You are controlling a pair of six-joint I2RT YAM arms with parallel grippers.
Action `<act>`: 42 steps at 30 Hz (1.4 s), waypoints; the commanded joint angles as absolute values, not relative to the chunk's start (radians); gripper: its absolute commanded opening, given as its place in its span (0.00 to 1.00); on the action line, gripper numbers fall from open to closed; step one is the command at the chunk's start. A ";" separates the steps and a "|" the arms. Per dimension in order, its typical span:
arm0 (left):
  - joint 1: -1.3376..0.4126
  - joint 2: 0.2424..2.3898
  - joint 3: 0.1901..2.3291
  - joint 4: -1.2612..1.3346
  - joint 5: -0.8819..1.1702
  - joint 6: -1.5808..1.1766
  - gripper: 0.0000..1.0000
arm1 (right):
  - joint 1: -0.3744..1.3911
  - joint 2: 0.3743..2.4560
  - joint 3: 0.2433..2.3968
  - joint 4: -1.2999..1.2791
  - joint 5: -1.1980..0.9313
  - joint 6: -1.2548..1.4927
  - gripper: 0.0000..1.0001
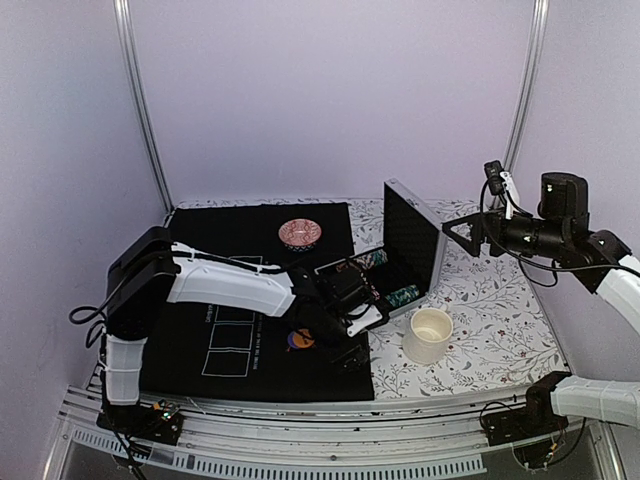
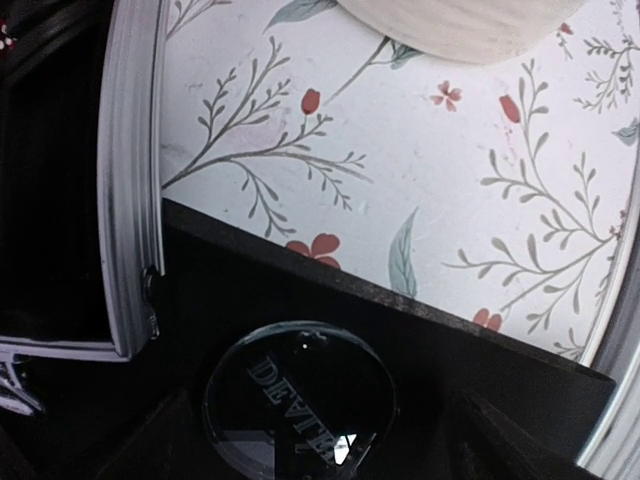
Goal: Distribute texas hold em gaming equipment
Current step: Pick up the dealer button from the poker table mat.
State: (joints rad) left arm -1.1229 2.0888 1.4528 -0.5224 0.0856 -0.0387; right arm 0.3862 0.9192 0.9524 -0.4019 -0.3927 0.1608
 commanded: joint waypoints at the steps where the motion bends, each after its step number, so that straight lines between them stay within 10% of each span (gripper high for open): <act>1: -1.124 2.140 1.494 -0.568 0.092 -0.036 0.87 | 0.390 0.898 0.936 -0.402 -0.384 0.161 0.99; 42: -1.125 2.210 1.557 -0.679 0.011 -0.081 0.96 | 0.390 0.857 0.857 -0.382 -0.462 0.139 0.99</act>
State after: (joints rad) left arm -1.1225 2.1502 1.5505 -0.6453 0.0177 -0.0654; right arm 0.3859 0.8772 0.8722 -0.4015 -0.4438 0.1513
